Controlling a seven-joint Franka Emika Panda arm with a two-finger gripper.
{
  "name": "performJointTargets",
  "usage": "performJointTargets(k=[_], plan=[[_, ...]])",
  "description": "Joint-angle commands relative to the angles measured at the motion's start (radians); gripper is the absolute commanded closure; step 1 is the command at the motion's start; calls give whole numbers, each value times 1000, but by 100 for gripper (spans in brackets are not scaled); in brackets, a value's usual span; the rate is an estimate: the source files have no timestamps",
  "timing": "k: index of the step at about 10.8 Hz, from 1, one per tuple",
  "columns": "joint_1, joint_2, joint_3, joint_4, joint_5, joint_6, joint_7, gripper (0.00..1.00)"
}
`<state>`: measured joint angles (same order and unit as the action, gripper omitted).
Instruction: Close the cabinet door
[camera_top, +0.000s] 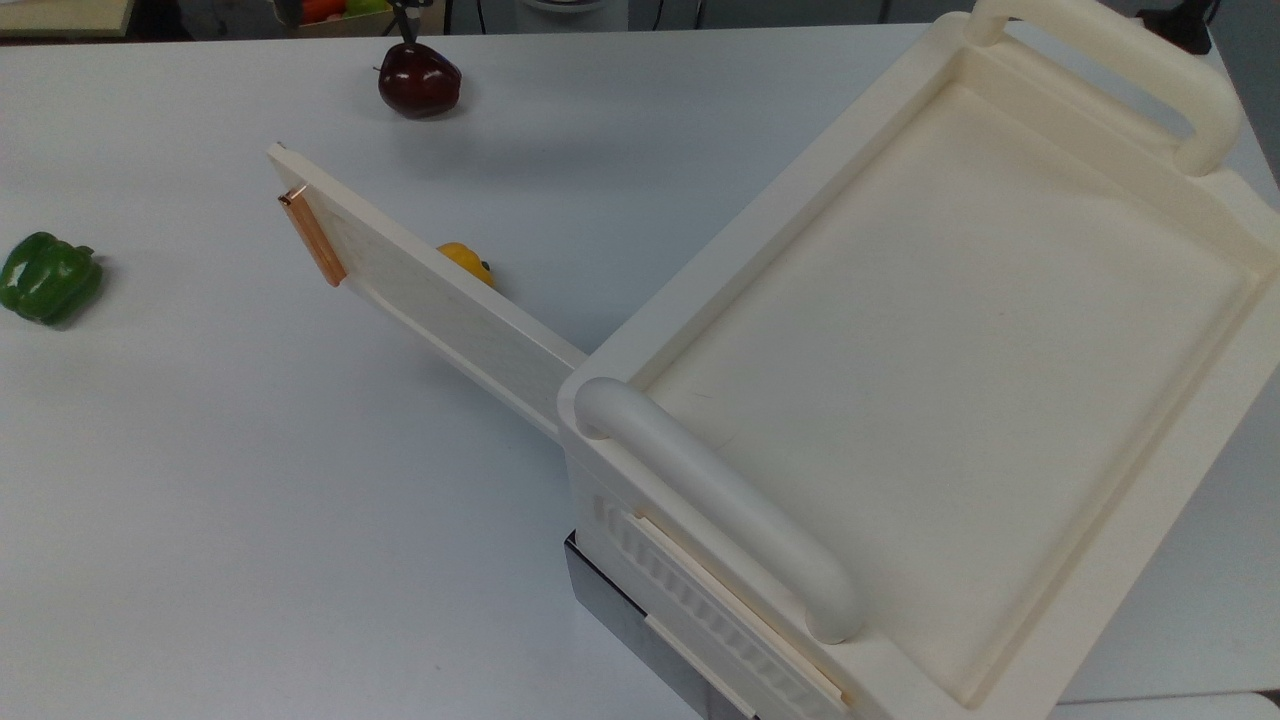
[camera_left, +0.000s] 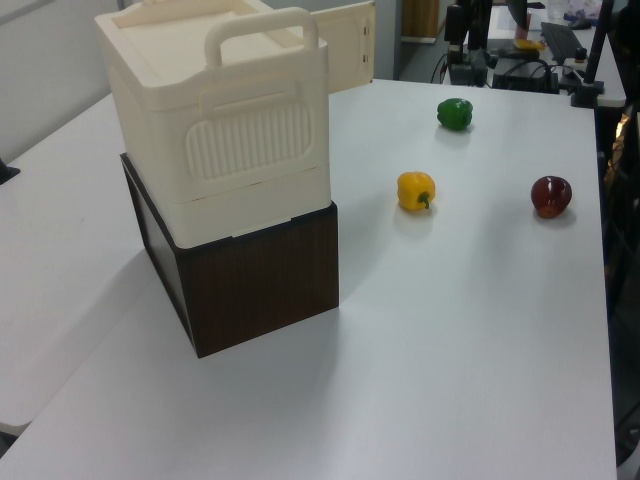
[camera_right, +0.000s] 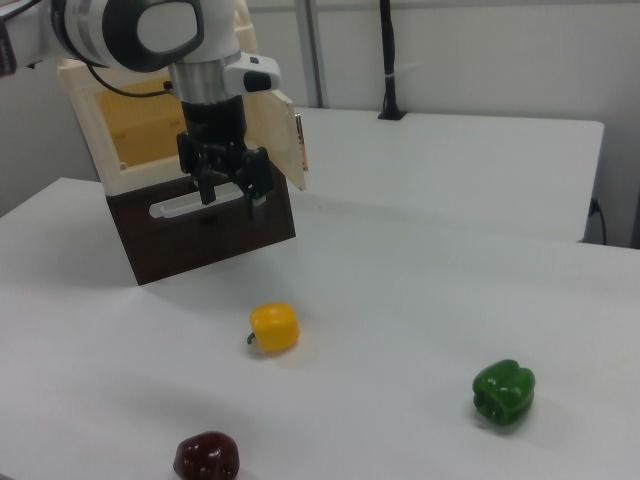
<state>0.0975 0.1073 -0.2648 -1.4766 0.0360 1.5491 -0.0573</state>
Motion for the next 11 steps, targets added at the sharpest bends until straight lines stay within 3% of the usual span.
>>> performJointTargets(k=[1,3,4,6,9,10,11], plan=[[8,-11,-10,-2,4,-21,-15,0],[8,-12,-8,-2,4,-23,-16,0],[8,-12,-10,-2,4,-23,-18,6],[8,-15,-8,-4,4,-26,-21,32],[7,-20,-11,-4,7,-55,-93,90],[7,-20,-11,-4,7,-55,-99,100],[7,-18,-10,-4,5,-52,-101,100]])
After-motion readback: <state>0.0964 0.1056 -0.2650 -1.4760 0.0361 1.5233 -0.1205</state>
